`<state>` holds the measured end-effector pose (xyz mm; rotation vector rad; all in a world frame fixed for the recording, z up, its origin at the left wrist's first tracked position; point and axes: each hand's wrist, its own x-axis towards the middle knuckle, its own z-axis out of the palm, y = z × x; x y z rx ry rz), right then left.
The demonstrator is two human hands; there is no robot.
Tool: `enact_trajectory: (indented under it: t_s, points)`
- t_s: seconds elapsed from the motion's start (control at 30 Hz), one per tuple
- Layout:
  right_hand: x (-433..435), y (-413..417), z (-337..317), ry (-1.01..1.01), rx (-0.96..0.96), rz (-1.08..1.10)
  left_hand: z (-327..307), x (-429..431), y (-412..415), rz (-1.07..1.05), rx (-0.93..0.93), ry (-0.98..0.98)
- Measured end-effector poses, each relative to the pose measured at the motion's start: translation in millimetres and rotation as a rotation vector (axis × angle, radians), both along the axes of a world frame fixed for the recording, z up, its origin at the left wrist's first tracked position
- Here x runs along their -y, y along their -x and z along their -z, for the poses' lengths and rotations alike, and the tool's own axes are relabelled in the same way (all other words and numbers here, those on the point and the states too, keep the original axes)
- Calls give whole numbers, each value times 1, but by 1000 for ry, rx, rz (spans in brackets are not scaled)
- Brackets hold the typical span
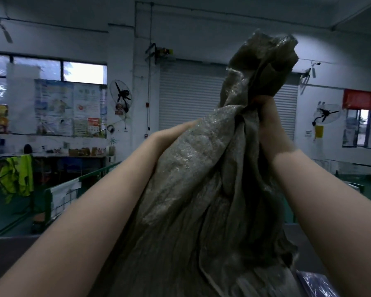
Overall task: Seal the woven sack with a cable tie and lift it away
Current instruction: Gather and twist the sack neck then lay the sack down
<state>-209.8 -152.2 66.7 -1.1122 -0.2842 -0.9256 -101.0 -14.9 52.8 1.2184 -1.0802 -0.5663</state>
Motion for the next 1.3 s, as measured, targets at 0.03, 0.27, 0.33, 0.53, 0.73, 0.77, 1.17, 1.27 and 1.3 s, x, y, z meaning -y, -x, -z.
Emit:
enact_trajectory:
  t_s: [0.03,0.27,0.33,0.53,0.73,0.77,1.17,1.27,1.3]
  points:
    - [-2,-2,-1,0,-8,10,11,7,-10,-70,287,-62]
    - [-2,-13,-29,154,-229,531,-9,31,3,-281,307,-28]
    - [2,-8,-31,270,-429,636,-9,37,-5,-314,195,103]
    - [6,-2,-2,463,-532,234,-15,47,-8,-398,70,284]
    - [0,-36,11,342,-471,457,-23,28,-1,168,-125,281]
    - [1,-36,11,273,-465,454,-23,23,-5,176,-72,283]
    - [-25,-63,2,41,-383,276,41,5,-25,71,250,-228]
    - [-36,-66,-2,228,-463,307,48,19,-8,-84,247,-59]
    - [-35,-62,-3,289,-487,284,49,21,-11,-169,186,-21]
